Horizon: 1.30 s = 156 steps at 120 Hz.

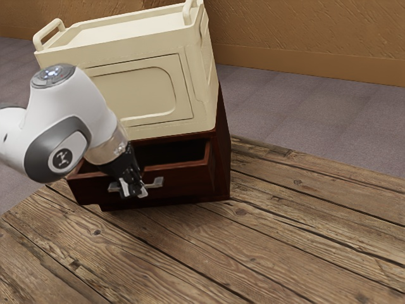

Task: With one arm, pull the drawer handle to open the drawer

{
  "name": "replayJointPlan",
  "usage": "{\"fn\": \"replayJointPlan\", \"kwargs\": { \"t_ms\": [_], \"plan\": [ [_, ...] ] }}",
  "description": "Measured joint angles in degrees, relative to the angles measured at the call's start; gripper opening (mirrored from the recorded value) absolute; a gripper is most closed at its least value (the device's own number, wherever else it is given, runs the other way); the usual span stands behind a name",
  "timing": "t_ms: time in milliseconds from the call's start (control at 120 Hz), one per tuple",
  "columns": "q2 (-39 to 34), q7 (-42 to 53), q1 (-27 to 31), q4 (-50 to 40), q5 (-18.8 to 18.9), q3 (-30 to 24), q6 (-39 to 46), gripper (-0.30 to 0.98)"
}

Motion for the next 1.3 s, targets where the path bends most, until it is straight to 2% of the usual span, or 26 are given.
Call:
{"fn": "replayJointPlan", "kwargs": {
  "t_ms": [717,1300],
  "plan": [
    [-6.76,0.07,-1.54,-5.04,-0.26,-0.55,-1.38,-0.1],
    [-11.85,0.02,-1.49,-8.82,-0.25,-3.93,-2.46,-0.1]
  ]
}}
